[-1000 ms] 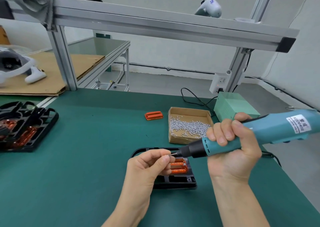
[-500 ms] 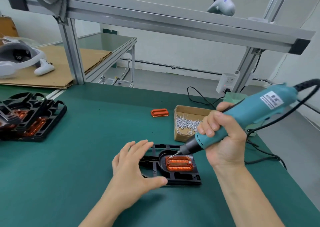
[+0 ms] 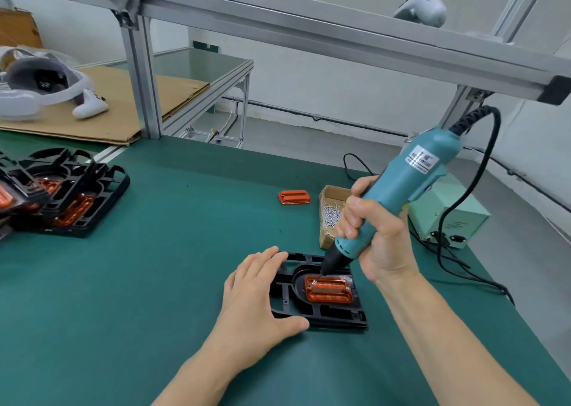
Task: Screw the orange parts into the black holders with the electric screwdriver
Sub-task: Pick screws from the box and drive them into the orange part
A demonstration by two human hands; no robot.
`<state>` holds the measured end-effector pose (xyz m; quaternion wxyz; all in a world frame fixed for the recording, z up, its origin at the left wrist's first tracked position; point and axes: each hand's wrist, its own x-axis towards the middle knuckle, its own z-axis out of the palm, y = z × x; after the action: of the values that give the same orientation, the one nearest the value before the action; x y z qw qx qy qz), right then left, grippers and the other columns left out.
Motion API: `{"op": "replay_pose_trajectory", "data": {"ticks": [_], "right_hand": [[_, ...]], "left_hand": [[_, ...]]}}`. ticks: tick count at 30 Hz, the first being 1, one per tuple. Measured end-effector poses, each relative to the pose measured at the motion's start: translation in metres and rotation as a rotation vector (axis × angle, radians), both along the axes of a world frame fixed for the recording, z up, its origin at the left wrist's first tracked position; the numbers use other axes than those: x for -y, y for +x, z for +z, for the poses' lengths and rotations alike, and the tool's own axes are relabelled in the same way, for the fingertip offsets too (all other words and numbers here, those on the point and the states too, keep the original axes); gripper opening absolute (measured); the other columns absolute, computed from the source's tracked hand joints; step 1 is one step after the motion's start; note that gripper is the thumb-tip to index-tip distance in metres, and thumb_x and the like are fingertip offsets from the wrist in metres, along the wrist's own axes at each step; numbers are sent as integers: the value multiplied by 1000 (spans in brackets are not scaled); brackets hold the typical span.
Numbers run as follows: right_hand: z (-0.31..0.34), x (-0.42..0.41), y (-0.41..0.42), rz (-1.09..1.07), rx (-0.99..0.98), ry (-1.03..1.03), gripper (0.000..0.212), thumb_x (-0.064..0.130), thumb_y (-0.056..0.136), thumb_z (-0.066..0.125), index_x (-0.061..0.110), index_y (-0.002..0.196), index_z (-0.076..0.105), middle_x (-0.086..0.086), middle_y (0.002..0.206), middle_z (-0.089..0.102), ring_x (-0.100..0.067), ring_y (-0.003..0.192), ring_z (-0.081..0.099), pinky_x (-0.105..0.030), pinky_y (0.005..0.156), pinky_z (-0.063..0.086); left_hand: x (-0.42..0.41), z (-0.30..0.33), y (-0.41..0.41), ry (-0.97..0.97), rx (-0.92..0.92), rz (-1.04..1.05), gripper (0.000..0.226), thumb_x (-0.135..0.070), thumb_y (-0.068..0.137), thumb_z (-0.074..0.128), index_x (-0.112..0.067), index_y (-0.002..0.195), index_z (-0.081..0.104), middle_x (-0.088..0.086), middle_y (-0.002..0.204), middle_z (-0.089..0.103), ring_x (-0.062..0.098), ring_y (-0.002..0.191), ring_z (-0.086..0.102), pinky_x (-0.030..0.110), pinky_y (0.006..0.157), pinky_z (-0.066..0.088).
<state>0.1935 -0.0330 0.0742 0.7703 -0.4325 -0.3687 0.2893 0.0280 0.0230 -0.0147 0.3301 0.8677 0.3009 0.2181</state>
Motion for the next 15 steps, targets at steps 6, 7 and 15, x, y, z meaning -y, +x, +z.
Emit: {"op": "replay_pose_trajectory", "data": {"ticks": [6, 7, 15], "right_hand": [[-1, -5, -2, 6, 5, -35, 17, 0, 72, 54, 17, 76, 55, 0, 49, 39, -15, 40, 34, -24, 46, 37], [-1, -5, -3, 8, 7, -38, 17, 0, 72, 55, 17, 76, 55, 0, 49, 39, -15, 40, 34, -24, 46, 37], [-5, -11, -3, 23, 45, -68, 18, 2, 72, 57, 20, 73, 58, 0, 48, 40, -15, 40, 35, -25, 46, 37]], "left_hand": [[0, -1, 0, -13, 22, -8, 93, -49, 70, 74, -42, 144, 18, -28, 151, 10, -8, 138, -3, 23, 116, 0], [0, -1, 0, -11, 21, -9, 93, -49, 70, 73, -42, 144, 18, -27, 151, 10, -7, 138, -3, 24, 116, 1], [-1, -3, 1, -5, 27, -7, 93, -49, 70, 73, -41, 145, 19, -28, 151, 9, -5, 139, -2, 23, 116, 1]]}}
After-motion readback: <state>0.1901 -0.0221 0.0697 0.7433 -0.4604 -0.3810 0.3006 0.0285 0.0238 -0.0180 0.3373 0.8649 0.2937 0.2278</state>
